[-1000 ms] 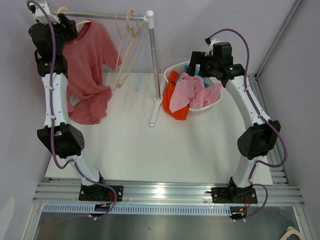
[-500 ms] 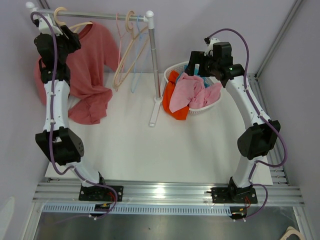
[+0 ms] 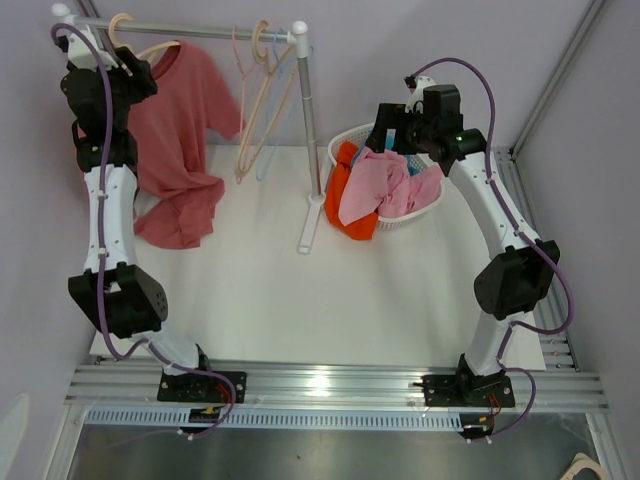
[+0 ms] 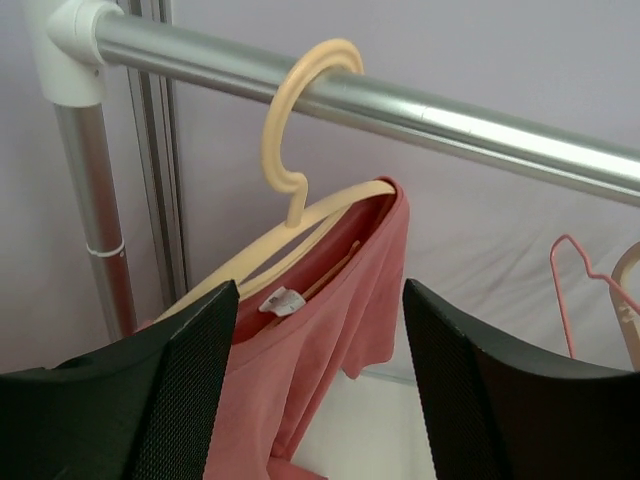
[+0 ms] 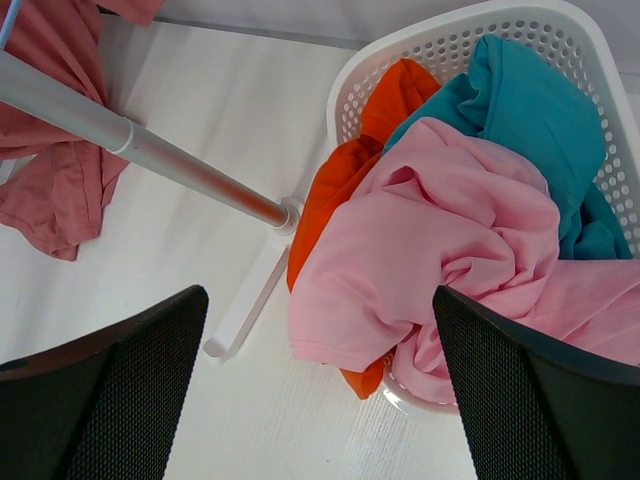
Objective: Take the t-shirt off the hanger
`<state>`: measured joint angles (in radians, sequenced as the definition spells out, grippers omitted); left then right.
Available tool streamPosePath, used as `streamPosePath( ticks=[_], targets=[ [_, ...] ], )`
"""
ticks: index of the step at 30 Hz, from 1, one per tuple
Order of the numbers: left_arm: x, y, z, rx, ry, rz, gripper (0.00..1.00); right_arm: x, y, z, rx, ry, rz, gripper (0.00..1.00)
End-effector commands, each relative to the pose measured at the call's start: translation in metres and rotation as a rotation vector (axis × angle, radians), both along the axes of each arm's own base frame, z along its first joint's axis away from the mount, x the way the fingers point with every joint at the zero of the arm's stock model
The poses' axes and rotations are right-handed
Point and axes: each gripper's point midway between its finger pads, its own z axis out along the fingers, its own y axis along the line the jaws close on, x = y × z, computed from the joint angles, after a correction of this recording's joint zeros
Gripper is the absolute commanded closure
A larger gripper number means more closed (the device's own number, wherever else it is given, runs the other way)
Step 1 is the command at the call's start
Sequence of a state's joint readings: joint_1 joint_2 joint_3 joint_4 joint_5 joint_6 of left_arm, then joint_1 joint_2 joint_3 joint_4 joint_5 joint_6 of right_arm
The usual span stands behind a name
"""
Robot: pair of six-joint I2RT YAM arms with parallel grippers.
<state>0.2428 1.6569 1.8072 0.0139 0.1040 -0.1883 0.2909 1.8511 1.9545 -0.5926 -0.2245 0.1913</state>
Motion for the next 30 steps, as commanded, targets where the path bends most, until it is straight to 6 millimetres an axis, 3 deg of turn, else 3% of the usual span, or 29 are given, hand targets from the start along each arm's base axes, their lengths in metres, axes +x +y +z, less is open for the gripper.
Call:
streamPosePath(
  ticks=[1,2,7,9,11,12,15,18,19,20,21,22,27,30],
  targets=[
    [-0.01,0.006,0.05,0.055,-0.095,0.028,0.28,0.003,0.008,0.016,0.035,-0.046,0.018,0.01],
    [0.003,0.01,0.037,0.044,-0.057,0.027,0.28,0.003,0.009,0.015,0.038,-0.043,0.022,0.01],
    [0.022,0.021,0.037,0.071,-0.126,0.061,0.2,0.006,0.011,0.013,0.041,-0.047,0.033,0.0],
    [0.03,0.017,0.034,0.069,-0.141,0.032,0.17,0.009,0.011,0.013,0.041,-0.05,0.035,0.0],
    [0.034,0.014,0.043,0.067,-0.158,0.014,0.17,0.012,0.01,0.01,0.043,-0.042,0.032,0.0],
    [0.045,0.016,0.03,0.062,-0.126,0.012,0.15,0.013,0.01,0.01,0.044,-0.041,0.033,0.01],
    [0.049,0.011,0.032,0.073,-0.125,-0.002,0.15,0.014,0.012,0.014,0.049,-0.048,0.042,0.01],
    [0.056,0.009,0.03,0.083,-0.12,-0.02,0.39,0.014,0.011,0.012,0.048,-0.045,0.037,0.01],
    [0.063,0.008,0.028,0.084,-0.11,-0.032,0.64,0.014,0.011,0.013,0.049,-0.048,0.037,0.0],
    [0.062,0.006,0.039,0.091,-0.123,-0.034,0.74,0.014,0.011,0.012,0.049,-0.046,0.039,0.01],
    [0.064,0.006,0.037,0.103,-0.107,-0.024,0.82,0.014,0.011,0.013,0.05,-0.046,0.04,0.0],
    [0.067,0.006,0.035,0.115,-0.101,-0.017,0.99,0.012,0.011,0.015,0.054,-0.049,0.042,0.01],
    [0.065,-0.006,0.035,0.153,-0.074,-0.01,0.99,0.008,0.011,0.013,0.06,-0.04,0.045,0.0],
    [0.053,-0.017,0.047,0.158,-0.095,-0.029,0.99,0.005,0.011,0.016,0.066,-0.043,0.046,0.0]
  ],
)
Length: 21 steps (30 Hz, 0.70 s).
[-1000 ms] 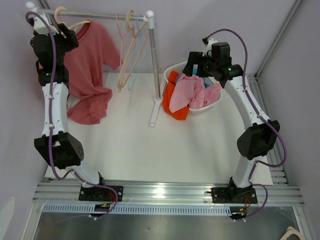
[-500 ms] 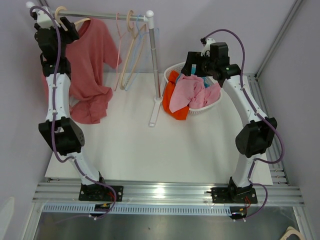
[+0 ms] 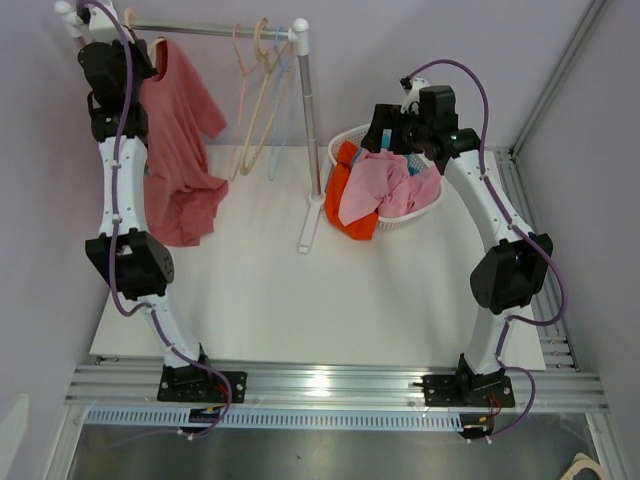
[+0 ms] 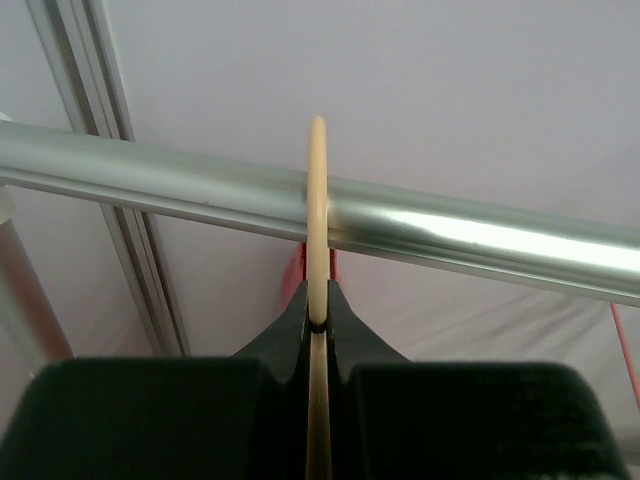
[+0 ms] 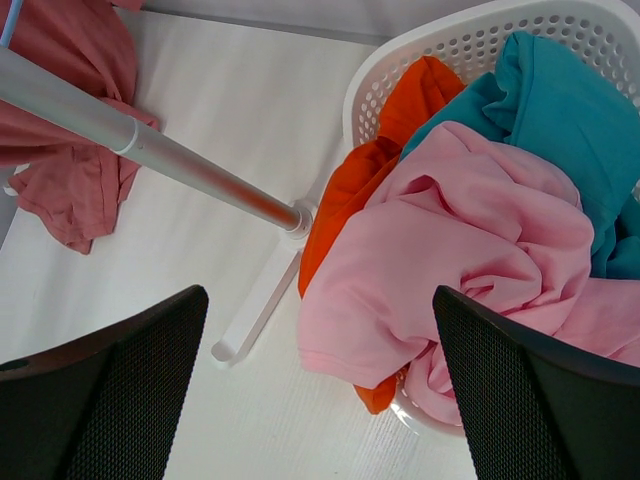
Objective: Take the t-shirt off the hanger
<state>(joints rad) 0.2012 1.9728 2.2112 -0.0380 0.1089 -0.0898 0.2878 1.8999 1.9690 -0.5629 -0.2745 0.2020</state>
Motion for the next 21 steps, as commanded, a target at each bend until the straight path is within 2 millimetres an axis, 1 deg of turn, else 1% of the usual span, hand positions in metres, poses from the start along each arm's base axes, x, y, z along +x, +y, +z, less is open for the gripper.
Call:
streamPosePath(
  ticks=[1,2,3,5,7,10,12,13,15,16,17,19,20,21],
  targets=[
    [-0.023,-0.016,0.041,0.047,-0.076,-0.009,0.99,-0.005,0.001,0.027,0.039,-0.058,0.009,0.0],
    [-0.027,-0.021,0.046,0.029,-0.084,-0.02,0.99,-0.007,0.001,0.03,0.041,-0.061,0.009,0.01],
    [-0.033,-0.024,0.055,0.019,-0.095,-0.026,0.99,-0.008,0.002,0.027,0.042,-0.056,0.011,0.0],
    [-0.04,-0.031,0.061,-0.015,-0.093,-0.043,0.99,-0.011,0.002,0.03,0.045,-0.058,0.015,0.01],
    [-0.049,-0.038,0.073,-0.026,-0.111,-0.051,0.99,-0.014,0.002,0.03,0.045,-0.056,0.02,0.01],
    [-0.06,-0.041,0.087,-0.07,-0.148,-0.047,0.99,-0.021,0.001,0.035,0.048,-0.063,0.019,0.01],
    [-0.064,-0.041,0.09,-0.11,-0.15,-0.045,0.99,-0.026,0.002,0.042,0.058,-0.075,0.025,0.0],
    [-0.07,-0.038,0.096,-0.132,-0.165,-0.025,0.99,-0.028,0.001,0.04,0.056,-0.071,0.025,0.01],
    [-0.074,-0.037,0.099,-0.17,-0.185,-0.019,0.99,-0.032,0.002,0.042,0.057,-0.07,0.029,0.01],
    [-0.083,-0.043,0.11,-0.156,-0.214,-0.048,0.99,-0.035,0.003,0.045,0.058,-0.076,0.031,0.0],
    [-0.083,-0.045,0.109,-0.141,-0.217,-0.058,0.99,-0.038,0.003,0.045,0.055,-0.073,0.033,0.0],
    [-0.089,-0.05,0.118,-0.132,-0.24,-0.083,0.99,-0.043,0.003,0.049,0.054,-0.083,0.034,0.01],
    [-0.095,-0.054,0.12,-0.125,-0.242,-0.099,0.99,-0.045,0.004,0.046,0.053,-0.077,0.034,0.01],
    [-0.097,-0.054,0.122,-0.131,-0.259,-0.102,0.99,-0.046,0.004,0.046,0.055,-0.075,0.036,0.0]
  ],
)
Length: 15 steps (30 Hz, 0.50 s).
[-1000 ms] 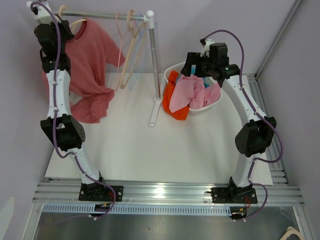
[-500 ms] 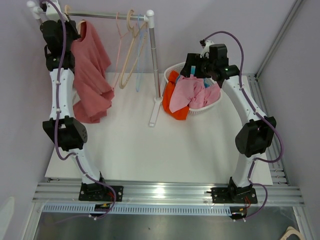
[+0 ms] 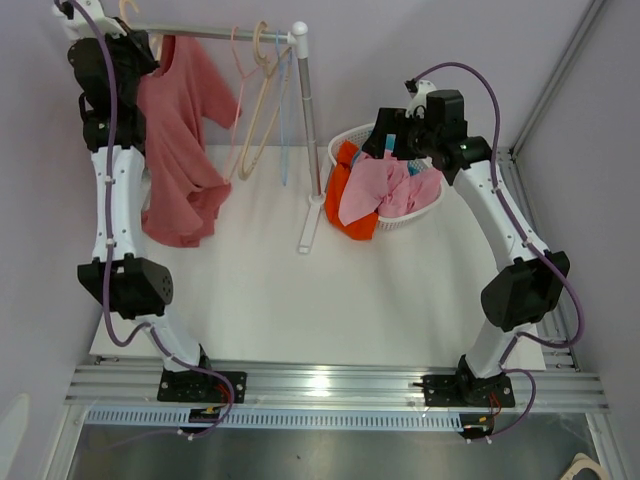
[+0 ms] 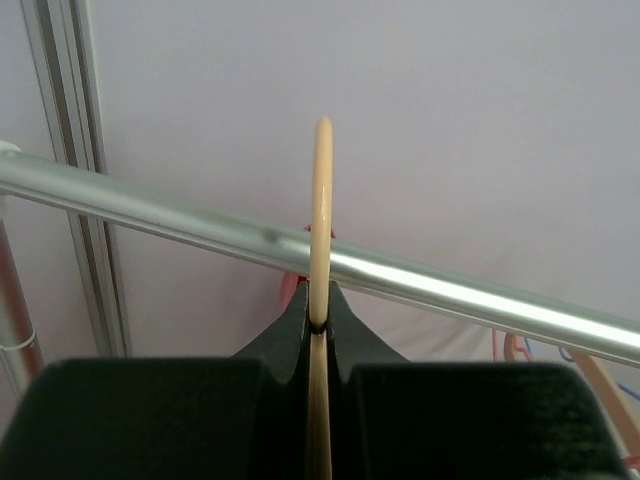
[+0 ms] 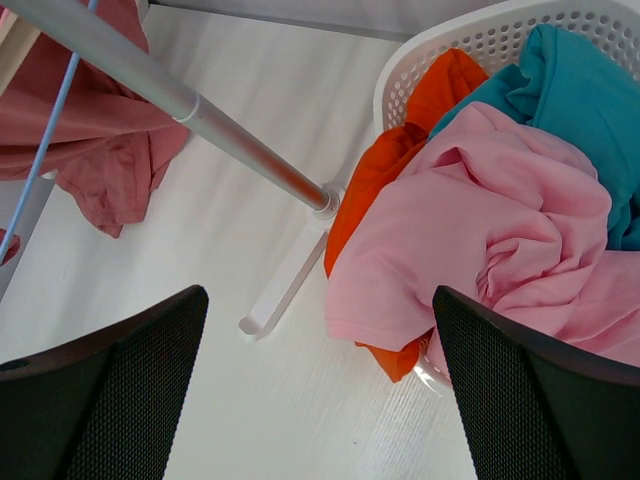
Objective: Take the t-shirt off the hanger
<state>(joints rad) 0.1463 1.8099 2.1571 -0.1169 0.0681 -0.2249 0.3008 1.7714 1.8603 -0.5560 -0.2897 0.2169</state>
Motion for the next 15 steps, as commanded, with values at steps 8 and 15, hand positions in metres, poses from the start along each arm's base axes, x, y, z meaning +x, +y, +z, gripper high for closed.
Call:
streamPosePath(
  ticks=[8,15],
  targets=[
    [-0.058,-0.005,0.078,-0.089,-0.244,0.05,0.99,-0.027,0.014,0.031,0.023,-0.068,0.039,0.0],
    [-0.092,-0.024,0.081,-0.16,-0.264,-0.033,0.99,-0.037,0.023,0.03,0.021,-0.07,0.058,0.01]
  ],
)
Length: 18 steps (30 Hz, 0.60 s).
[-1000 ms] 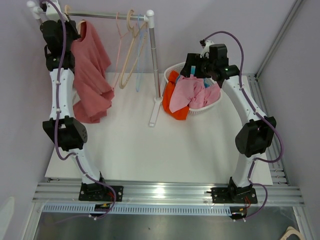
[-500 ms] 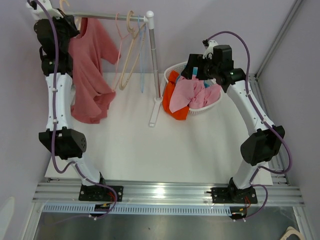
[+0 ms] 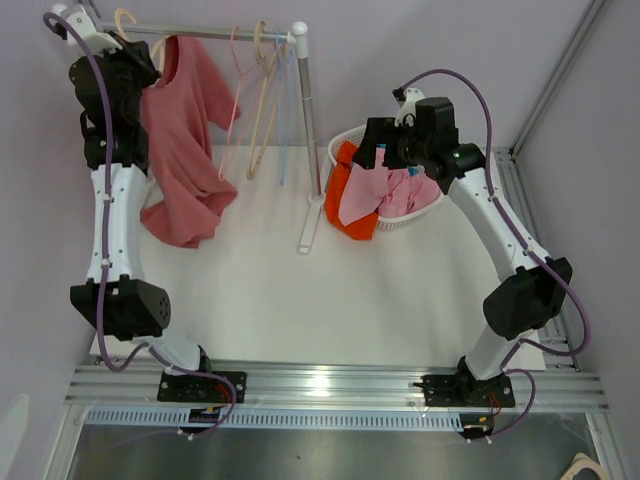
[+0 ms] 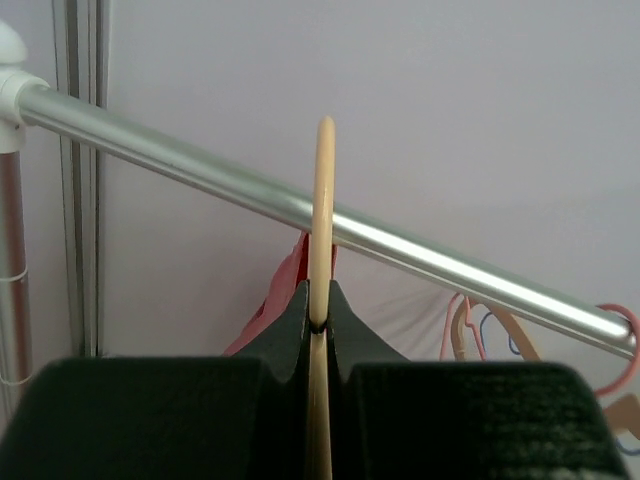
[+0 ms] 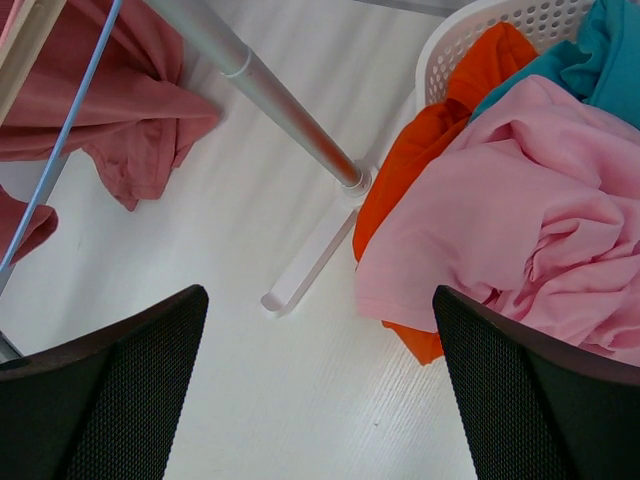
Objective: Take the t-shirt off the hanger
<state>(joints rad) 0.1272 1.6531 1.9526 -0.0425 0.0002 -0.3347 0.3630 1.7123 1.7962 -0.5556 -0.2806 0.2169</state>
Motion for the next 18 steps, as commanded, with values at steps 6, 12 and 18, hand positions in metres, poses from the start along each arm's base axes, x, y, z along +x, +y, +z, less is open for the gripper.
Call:
streamPosePath(
  ticks=[6,12,18],
  targets=[
    [-0.095,-0.038,0.08,0.026,-0.299,-0.081,0.99,-0.02,0.003,0.029,0.024,-0.075,0.016,0.0],
    [-0.123,-0.048,0.085,0.002,-0.275,-0.092,0.99,-0.035,0.012,0.034,0.038,-0.089,0.049,0.01],
    [-0.15,-0.062,0.06,-0.042,-0.217,-0.076,0.99,-0.072,0.046,0.044,0.068,-0.114,0.169,0.01]
  ],
)
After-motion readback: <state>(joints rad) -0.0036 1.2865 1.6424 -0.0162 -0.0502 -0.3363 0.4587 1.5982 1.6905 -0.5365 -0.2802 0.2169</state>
